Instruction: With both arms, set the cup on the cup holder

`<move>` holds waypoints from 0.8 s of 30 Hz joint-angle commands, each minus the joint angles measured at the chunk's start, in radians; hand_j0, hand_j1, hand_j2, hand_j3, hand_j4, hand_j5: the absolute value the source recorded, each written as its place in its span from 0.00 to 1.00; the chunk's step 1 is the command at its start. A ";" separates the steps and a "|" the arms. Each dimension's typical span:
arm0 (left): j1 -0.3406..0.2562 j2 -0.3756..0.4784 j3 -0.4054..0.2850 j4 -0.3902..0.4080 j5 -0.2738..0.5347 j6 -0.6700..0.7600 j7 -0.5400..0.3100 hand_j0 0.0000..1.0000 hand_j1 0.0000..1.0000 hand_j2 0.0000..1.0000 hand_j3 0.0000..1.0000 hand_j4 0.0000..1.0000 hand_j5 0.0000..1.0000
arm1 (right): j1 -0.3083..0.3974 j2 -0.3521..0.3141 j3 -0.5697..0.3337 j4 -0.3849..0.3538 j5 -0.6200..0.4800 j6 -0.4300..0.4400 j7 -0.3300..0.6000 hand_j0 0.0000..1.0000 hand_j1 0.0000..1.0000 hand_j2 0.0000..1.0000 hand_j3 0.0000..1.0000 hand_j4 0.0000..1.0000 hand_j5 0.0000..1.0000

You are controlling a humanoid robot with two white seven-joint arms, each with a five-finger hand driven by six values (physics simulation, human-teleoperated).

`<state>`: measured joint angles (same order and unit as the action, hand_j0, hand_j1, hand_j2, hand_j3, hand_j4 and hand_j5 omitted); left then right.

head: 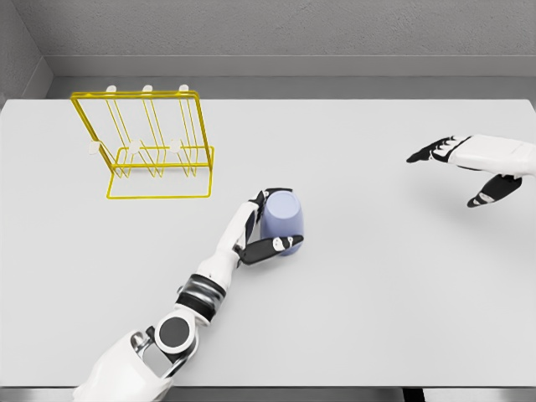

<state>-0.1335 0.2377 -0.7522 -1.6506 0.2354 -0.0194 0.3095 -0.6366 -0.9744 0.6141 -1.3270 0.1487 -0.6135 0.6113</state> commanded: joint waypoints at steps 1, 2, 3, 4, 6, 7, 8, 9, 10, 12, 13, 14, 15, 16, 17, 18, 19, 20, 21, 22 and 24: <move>0.000 0.000 0.010 -0.012 -0.007 -0.001 -0.001 0.64 0.64 0.64 0.64 0.64 0.64 | 0.000 -0.001 -0.001 0.000 -0.006 0.003 0.000 1.00 1.00 1.00 1.00 1.00 1.00; -0.002 0.000 0.011 -0.021 -0.007 -0.001 -0.003 0.64 0.64 0.64 0.64 0.64 0.64 | 0.000 -0.001 -0.001 0.000 -0.006 0.003 0.000 1.00 1.00 1.00 1.00 1.00 1.00; -0.002 0.000 0.013 -0.029 -0.007 -0.001 -0.003 0.64 0.64 0.64 0.64 0.64 0.64 | 0.000 -0.001 -0.001 0.000 -0.006 0.003 0.000 1.00 1.00 1.00 1.00 1.00 1.00; -0.002 0.000 0.013 -0.035 -0.005 -0.001 -0.003 0.64 0.64 0.64 0.64 0.64 0.64 | 0.000 -0.001 -0.001 0.000 -0.006 0.003 0.000 1.00 1.00 1.00 1.00 1.00 1.00; -0.002 0.000 0.014 -0.044 -0.005 -0.001 -0.004 0.64 0.64 0.64 0.64 0.64 0.64 | 0.000 -0.003 -0.002 0.000 -0.006 0.003 0.000 1.00 1.00 1.00 1.00 1.00 1.00; -0.008 0.002 0.014 -0.055 -0.005 -0.001 -0.004 0.64 0.64 0.64 0.64 0.64 0.64 | 0.000 -0.003 -0.001 0.000 -0.006 0.003 0.000 1.00 1.00 1.00 1.00 1.00 1.00; -0.008 0.005 0.016 -0.067 -0.005 -0.001 -0.004 0.64 0.64 0.64 0.64 0.64 0.64 | 0.000 -0.003 -0.002 0.000 -0.006 0.003 0.000 1.00 1.00 1.00 1.00 1.00 1.00; -0.009 0.008 0.016 -0.077 -0.005 -0.001 -0.004 0.64 0.64 0.64 0.64 0.64 0.64 | 0.002 -0.001 -0.001 0.000 -0.006 0.003 0.000 1.00 1.00 1.00 1.00 1.00 1.00; -0.014 0.008 0.016 -0.081 -0.004 -0.001 -0.004 0.64 0.64 0.64 0.64 0.64 0.64 | 0.000 -0.001 -0.001 0.000 -0.006 0.003 0.000 1.00 1.00 1.00 1.00 1.00 1.00; -0.015 0.011 0.017 -0.100 -0.002 -0.004 -0.004 0.64 0.64 0.64 0.64 0.64 0.64 | 0.002 -0.001 -0.001 0.000 -0.006 0.003 0.000 1.00 1.00 1.00 1.00 1.00 1.00; -0.015 0.011 0.019 -0.103 -0.002 -0.008 -0.004 0.64 0.64 0.64 0.64 0.64 0.64 | 0.002 -0.001 -0.001 0.000 -0.006 0.003 0.000 1.00 1.00 1.00 1.00 1.00 1.00; -0.015 0.011 0.034 -0.106 0.001 -0.011 -0.004 0.64 0.64 0.64 0.64 0.64 0.64 | 0.002 -0.001 -0.001 0.000 -0.006 0.003 0.000 1.00 1.00 1.00 1.00 1.00 1.00; -0.014 0.011 0.045 -0.112 0.002 -0.013 -0.004 0.64 0.64 0.64 0.64 0.64 0.64 | 0.002 -0.001 -0.001 0.000 -0.006 0.003 0.000 1.00 1.00 1.00 1.00 1.00 1.00; -0.015 0.011 0.047 -0.112 0.002 -0.019 -0.006 0.64 0.64 0.64 0.64 0.64 0.64 | 0.002 -0.001 -0.001 0.000 -0.006 0.003 0.000 1.00 1.00 1.00 1.00 1.00 1.00; -0.017 0.011 0.048 -0.112 0.004 -0.031 -0.006 0.64 0.64 0.64 0.64 0.64 0.64 | 0.002 0.006 -0.001 0.000 -0.006 0.003 0.000 1.00 1.00 1.00 1.00 1.00 1.00; -0.015 0.011 0.070 -0.112 0.005 -0.039 -0.006 0.64 0.64 0.64 0.64 0.64 0.64 | 0.002 0.011 -0.001 0.000 -0.008 0.003 0.000 1.00 1.00 1.00 1.00 1.00 1.00; -0.014 0.012 0.076 -0.112 0.005 -0.057 -0.007 0.63 0.63 0.63 0.63 0.63 0.63 | 0.002 0.011 -0.001 0.002 -0.006 0.003 0.000 1.00 1.00 1.00 1.00 1.00 1.00; -0.014 0.014 0.079 -0.112 0.005 -0.068 -0.009 0.64 0.64 0.64 0.64 0.64 0.64 | 0.002 0.013 -0.001 0.002 -0.006 0.003 0.000 1.00 1.00 1.00 1.00 1.00 1.00; -0.012 0.014 0.096 -0.112 0.005 -0.076 -0.010 0.64 0.64 0.64 0.64 0.64 0.64 | 0.002 0.013 -0.001 0.002 -0.006 0.003 0.000 1.00 1.00 1.00 1.00 1.00 1.00; -0.012 0.017 0.099 -0.112 0.005 -0.090 -0.010 0.64 0.64 0.64 0.64 0.64 0.64 | 0.002 0.013 -0.001 0.002 -0.006 0.003 0.000 1.00 1.00 1.00 1.00 1.00 1.00; -0.011 0.019 0.122 -0.112 0.005 -0.106 -0.035 0.64 0.64 0.64 0.64 0.64 0.64 | 0.002 0.013 -0.001 0.002 -0.006 0.003 0.000 1.00 1.00 1.00 1.00 1.00 1.00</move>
<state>-0.1442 0.2539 -0.6494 -1.7611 0.2433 -0.1066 0.2899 -0.6351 -0.9617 0.6142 -1.3252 0.1486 -0.6135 0.6113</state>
